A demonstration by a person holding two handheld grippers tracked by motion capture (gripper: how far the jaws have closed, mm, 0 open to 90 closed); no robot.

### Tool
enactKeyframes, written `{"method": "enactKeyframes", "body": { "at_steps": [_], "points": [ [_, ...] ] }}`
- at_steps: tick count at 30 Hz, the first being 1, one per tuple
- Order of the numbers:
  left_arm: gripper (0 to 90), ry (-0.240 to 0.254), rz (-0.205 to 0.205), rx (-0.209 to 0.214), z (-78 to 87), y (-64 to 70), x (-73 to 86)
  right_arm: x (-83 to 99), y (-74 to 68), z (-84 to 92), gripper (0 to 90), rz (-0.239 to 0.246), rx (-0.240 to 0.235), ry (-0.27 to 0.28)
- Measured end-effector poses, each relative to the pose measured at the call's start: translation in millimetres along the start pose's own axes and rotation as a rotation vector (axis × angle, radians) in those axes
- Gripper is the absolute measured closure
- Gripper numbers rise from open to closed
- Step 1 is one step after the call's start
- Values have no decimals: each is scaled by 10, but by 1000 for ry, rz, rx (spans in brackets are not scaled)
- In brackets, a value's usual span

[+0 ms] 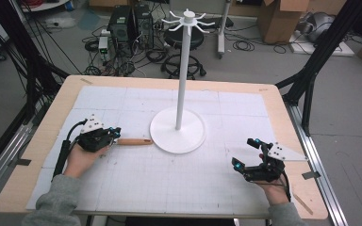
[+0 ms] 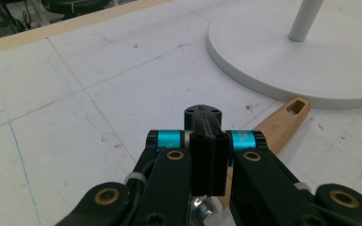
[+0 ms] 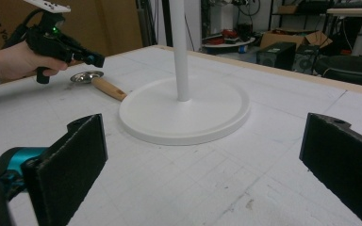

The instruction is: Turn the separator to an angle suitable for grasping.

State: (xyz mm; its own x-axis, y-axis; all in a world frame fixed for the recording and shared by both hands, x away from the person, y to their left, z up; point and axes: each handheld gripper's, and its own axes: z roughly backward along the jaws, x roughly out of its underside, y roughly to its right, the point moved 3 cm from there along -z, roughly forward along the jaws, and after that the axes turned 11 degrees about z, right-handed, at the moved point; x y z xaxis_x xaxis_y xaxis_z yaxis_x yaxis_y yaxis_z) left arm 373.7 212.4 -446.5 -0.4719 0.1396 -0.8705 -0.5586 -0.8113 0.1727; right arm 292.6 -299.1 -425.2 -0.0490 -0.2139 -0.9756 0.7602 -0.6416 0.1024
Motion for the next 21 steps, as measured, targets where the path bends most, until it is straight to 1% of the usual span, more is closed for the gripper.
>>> {"method": "enactKeyframes", "body": {
  "at_steps": [1,2,4,6,8,15,21],
  "points": [
    [899,-11,5,0,-17,-9,14,1,-3,2,6,-3,0,-1],
    [899,-11,5,0,-17,-9,14,1,-3,2,6,-3,0,-1],
    [899,-39,2,-2,-48,-19,41,10,-7,8,6,-1,-5,-6],
    [900,-45,0,-6,-61,-19,51,11,-8,10,6,-4,-4,-6],
    [899,-64,-6,-9,-89,-17,74,14,-1,16,6,3,-1,-3],
    [899,-82,-5,-13,-102,-19,89,16,-15,23,6,-3,-6,-9],
    [899,-92,-8,-16,-112,-21,98,21,-12,20,6,4,-6,-10]
  ]
}}
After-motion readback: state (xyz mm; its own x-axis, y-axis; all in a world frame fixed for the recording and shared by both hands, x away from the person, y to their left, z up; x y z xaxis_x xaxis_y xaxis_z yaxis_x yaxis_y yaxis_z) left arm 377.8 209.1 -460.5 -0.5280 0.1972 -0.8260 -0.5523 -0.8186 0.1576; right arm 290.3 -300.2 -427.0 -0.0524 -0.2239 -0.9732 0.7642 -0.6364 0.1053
